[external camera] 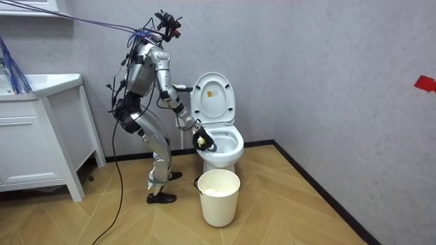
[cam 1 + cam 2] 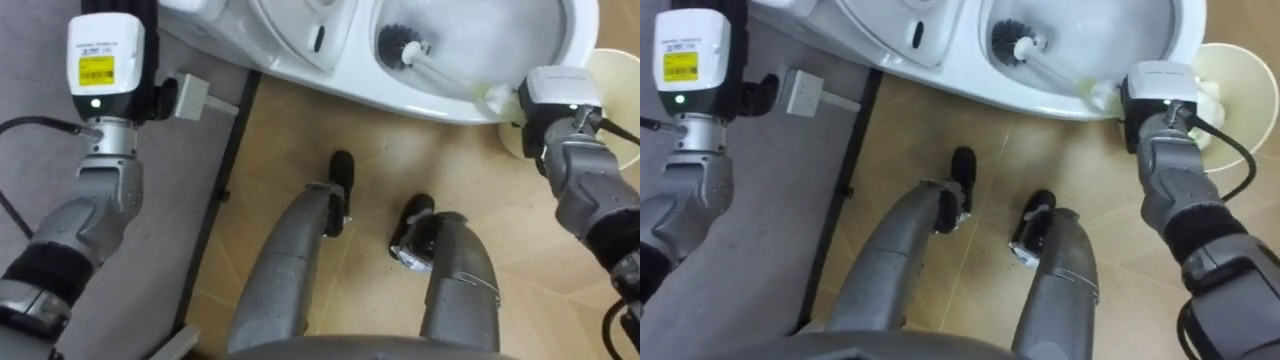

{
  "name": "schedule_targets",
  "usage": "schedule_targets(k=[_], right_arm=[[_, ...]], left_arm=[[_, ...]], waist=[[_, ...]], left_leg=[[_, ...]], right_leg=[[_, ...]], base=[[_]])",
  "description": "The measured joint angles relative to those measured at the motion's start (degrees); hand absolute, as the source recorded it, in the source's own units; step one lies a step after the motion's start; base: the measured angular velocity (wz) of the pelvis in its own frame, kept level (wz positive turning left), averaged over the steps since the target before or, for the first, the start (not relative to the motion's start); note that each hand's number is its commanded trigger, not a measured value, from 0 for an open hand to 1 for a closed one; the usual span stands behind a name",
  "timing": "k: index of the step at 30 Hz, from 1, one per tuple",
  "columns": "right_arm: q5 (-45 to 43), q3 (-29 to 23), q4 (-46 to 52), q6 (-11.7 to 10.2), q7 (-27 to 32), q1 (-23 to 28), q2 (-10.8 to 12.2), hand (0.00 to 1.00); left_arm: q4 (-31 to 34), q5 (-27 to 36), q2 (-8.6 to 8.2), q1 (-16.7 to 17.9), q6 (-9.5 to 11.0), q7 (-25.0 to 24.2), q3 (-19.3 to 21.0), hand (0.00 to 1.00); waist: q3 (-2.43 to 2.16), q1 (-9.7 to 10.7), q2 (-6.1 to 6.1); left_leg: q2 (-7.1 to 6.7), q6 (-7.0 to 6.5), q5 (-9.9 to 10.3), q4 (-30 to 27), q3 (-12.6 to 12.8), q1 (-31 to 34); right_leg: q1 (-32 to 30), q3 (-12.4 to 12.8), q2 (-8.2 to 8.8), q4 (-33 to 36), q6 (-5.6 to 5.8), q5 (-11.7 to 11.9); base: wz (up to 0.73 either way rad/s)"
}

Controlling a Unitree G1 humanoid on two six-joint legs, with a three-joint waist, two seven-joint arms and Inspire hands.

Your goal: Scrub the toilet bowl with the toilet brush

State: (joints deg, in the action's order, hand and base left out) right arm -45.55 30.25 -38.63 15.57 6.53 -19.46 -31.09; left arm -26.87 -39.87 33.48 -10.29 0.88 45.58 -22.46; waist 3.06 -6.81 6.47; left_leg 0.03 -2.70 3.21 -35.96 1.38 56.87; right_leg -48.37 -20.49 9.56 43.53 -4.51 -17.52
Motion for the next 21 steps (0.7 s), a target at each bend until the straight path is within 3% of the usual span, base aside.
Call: schedule_targets(k=[3,9,13,16,17,21], right_arm=[[0.0,0.0,0.4,-0.3,-0.5,0.6,-0.4,1.0],[5.4,5.1,-10.1,-5.4,0.2,-7.3,-4.8,1.0],[20.1,5.6,-19.1,-8.4,0.5,-12.6,-3.4,1.0],[30.3,2.4,-21.9,-10.3,1.5,-15.0,-2.0,1.0],[34.6,1.7,-22.2,-10.6,2.1,-15.6,-1.8,1.0],[45.3,1.2,-24.4,-10.5,1.8,-16.7,-1.7,1.0]], left_arm=[[0.0,1.1,0.04,0.3,0.5,0.1,0.0,0.0],[-0.2,1.0,1.52,-2.0,2.0,-1.5,-1.3,0.0],[-0.1,0.8,1.88,-4.4,2.1,-1.4,-2.0,0.0],[-0.1,0.3,1.89,-5.1,1.9,-1.1,-2.0,0.0],[-0.1,0.1,1.89,-5.2,1.5,-0.9,-2.0,0.0],[-0.2,-0.3,1.87,-6.5,0.0,-1.1,-2.3,0.0]], waist=[[-0.08,0.0,-0.16],[0.11,-2.3,-0.75],[0.7,-2.8,-3.33],[0.92,-1.7,-4.79],[1.21,-1.6,-5.7],[1.25,-0.9,-6.36]], left_leg=[[0.52,0.1,0.3,0.1,0.0,-0.5],[0.45,0.1,0.3,0.3,0.2,-0.7],[0.04,0.04,0.2,0.5,0.4,-0.7],[-0.89,-0.26,0.0,0.4,0.9,-1.0],[-0.95,-0.34,0.0,0.6,1.4,-1.6],[-0.9,-0.76,0.3,-0.4,1.3,-1.7]], right_leg=[[1.0,-0.2,-0.51,-0.9,-0.05,0.1],[0.8,0.1,-0.17,-0.3,-0.02,0.1],[0.0,0.6,0.54,1.1,0.1,-0.4],[-0.2,1.1,1.64,2.5,0.52,-1.3],[-0.2,2.0,1.61,2.7,0.72,-1.4],[0.6,1.4,1.87,3.0,0.85,-1.5]], base=[[0.0],[0.0],[0.08],[0.11],[-0.04],[0.01]])
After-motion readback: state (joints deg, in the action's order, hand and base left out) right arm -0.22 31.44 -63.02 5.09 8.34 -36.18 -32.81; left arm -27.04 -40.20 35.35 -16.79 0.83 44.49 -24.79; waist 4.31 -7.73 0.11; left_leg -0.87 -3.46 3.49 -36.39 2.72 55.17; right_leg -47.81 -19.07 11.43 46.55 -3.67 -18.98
